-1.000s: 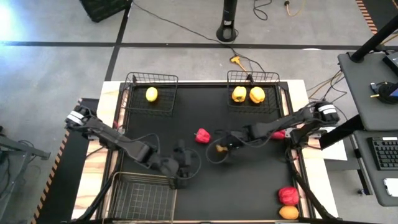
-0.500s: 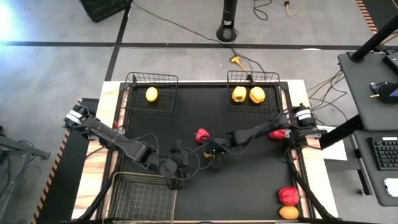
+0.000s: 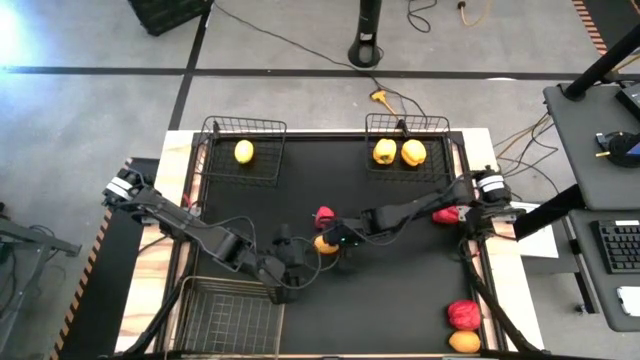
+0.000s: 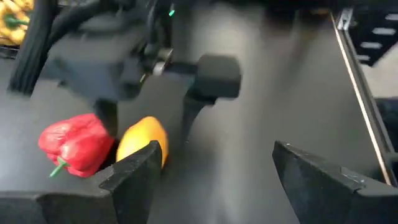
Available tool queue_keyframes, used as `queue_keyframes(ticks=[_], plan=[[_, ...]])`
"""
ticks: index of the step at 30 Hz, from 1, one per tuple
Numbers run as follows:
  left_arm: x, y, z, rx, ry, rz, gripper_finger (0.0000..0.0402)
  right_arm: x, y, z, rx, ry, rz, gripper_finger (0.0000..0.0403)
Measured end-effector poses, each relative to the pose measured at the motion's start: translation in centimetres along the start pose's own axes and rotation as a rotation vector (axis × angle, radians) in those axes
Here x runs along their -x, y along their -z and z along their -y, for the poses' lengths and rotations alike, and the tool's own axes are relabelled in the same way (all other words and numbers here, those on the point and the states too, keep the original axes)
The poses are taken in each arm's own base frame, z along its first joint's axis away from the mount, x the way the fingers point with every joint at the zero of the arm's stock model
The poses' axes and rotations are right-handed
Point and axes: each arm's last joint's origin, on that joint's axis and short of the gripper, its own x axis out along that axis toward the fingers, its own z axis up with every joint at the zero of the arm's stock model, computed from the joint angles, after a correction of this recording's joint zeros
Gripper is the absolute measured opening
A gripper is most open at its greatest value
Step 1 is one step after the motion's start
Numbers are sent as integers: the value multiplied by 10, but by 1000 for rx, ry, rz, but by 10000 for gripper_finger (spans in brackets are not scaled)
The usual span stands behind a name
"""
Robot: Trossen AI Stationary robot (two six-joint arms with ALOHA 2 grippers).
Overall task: Sort produce into baskets
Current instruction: Put the top lemon into the left black wire basket
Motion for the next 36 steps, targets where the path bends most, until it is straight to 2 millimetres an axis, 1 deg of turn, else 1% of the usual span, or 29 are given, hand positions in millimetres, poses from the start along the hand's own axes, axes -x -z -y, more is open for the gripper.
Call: queue_keyframes(ticks=[2,5,8,13,15,18,20,23,28,30,33,36], plan=[[-3,1,-1,10,-39,12,290,14,0,-2,-4,1,-17,397],[-15,2,-6,44,-81,7,290,35,5,-10,3,42,-42,395],[-35,3,-11,81,-71,-8,290,57,14,-24,29,136,-53,395],[-72,14,-18,83,-85,-59,290,90,38,-49,42,271,-17,395],[-82,14,-21,85,-106,-76,290,100,49,-56,26,288,16,395],[-93,8,-23,59,-122,-72,290,110,65,-61,-10,316,58,395],[-99,3,-23,46,-129,-68,290,114,75,-59,-39,336,72,395],[-111,-1,-26,48,-146,-77,290,113,87,-54,-76,363,89,395],[-134,-4,-36,28,-188,-107,290,102,103,-49,-101,374,135,395],[-141,-2,-42,13,-217,-164,290,98,108,-49,-104,367,147,395],[-147,0,-44,-1,-243,-225,290,94,113,-48,-113,364,133,395],[-147,-4,-43,3,-243,-227,290,91,114,-49,-120,366,128,395]])
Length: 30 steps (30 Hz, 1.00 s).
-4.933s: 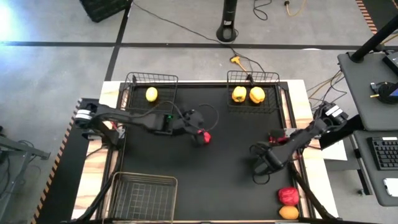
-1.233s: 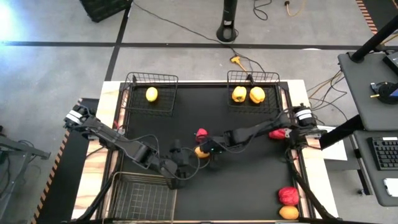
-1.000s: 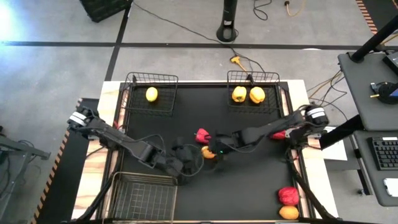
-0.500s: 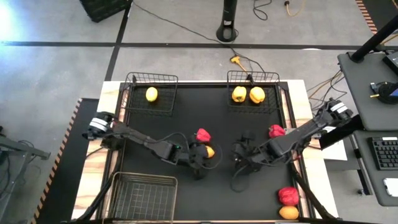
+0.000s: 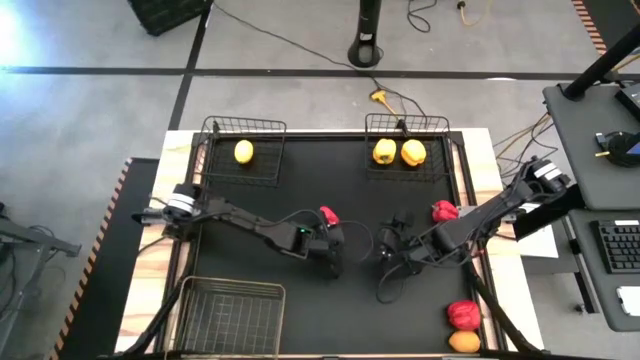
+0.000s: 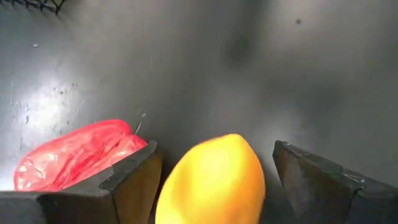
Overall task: Sort produce into baskets
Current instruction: Put the top lemon into the left black wire basket
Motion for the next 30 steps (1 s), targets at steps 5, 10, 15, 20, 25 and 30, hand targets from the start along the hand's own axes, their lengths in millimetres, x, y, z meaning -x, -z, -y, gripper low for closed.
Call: queue_keyframes(ticks=[5,10,15,20,25,30], plan=[[7,-2,0,-11,-6,-21,290,-3,1,-2,7,3,-3,395],[4,6,-2,-28,-19,-55,290,-4,1,-2,3,5,-6,395],[1,17,-4,-9,-19,-94,290,-4,1,-2,-3,5,-6,395],[-2,26,-6,16,-29,-119,290,-4,1,-2,-5,5,-5,395],[-5,34,-6,31,-31,-126,290,-4,1,-2,-15,5,-5,395],[-9,41,-7,37,-25,-115,290,-4,1,-2,-16,5,-5,395]])
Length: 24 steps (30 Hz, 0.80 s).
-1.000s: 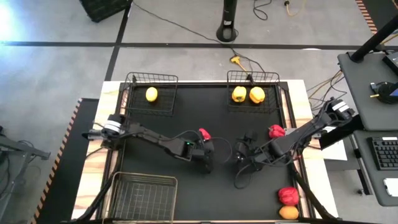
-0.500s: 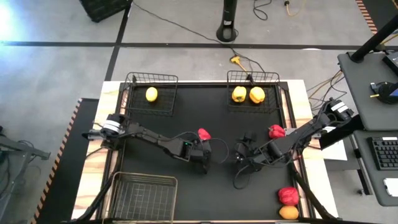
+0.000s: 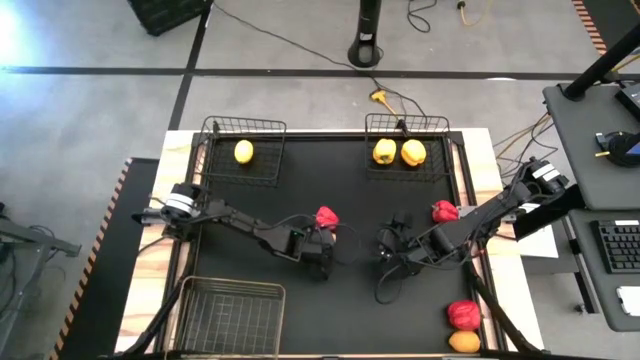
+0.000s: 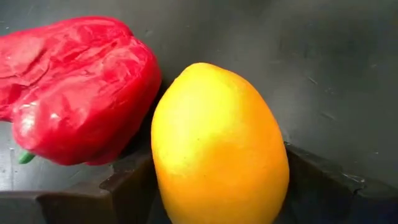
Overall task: Sort produce into baskets
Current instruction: Put the top lemon into the left black wire basket
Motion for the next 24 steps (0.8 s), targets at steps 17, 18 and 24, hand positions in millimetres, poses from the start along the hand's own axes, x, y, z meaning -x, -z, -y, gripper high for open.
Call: queue_keyframes(ticks=[17,18,24], plan=[[16,-12,3,72,-37,40,221,0,0,0,6,7,4,395],[23,-14,5,67,-45,52,221,0,0,0,6,7,4,395],[85,-32,-2,42,-158,83,229,0,0,0,14,8,4,395]])
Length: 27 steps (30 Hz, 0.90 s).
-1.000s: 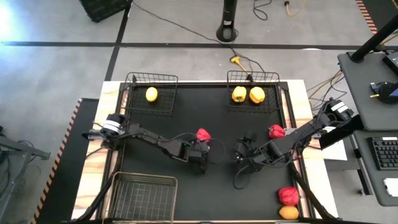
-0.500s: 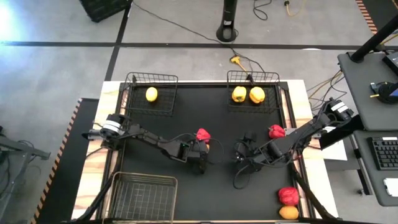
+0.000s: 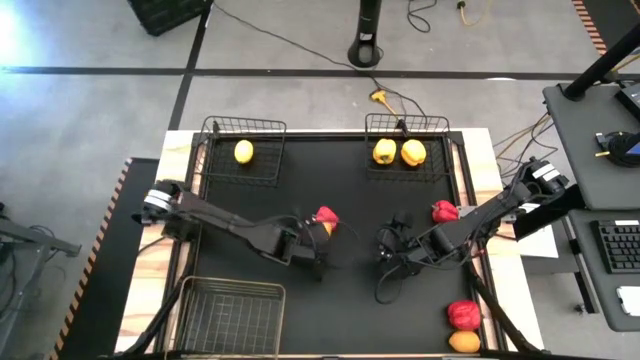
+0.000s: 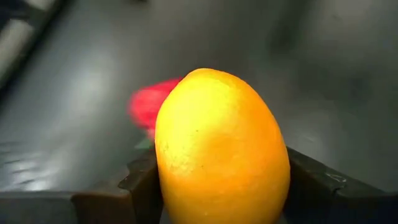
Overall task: Sort produce into baskets
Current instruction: Put the top lemon into the left black wire basket
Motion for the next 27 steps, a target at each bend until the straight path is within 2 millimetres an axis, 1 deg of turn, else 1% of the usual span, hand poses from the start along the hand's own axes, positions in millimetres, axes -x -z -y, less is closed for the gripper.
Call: queue_keyframes(ticks=[3,6,9,12,15,20,24,27], plan=[[27,-9,-25,27,-116,19,226,0,0,0,0,1,1,395],[47,-14,-59,92,-217,8,224,0,0,0,0,1,1,395],[59,-16,-98,198,-291,-27,224,0,0,0,0,1,1,395],[62,-19,-139,287,-347,-94,223,0,0,0,0,1,1,395],[53,-21,-181,363,-375,-210,223,0,0,0,0,1,0,395],[22,-20,-240,439,-359,-385,225,0,0,0,-1,0,0,395],[-7,-16,-283,523,-254,-492,225,0,0,0,-1,0,0,395],[-21,-13,-307,592,-152,-537,225,0,0,0,-1,-2,-4,395]])
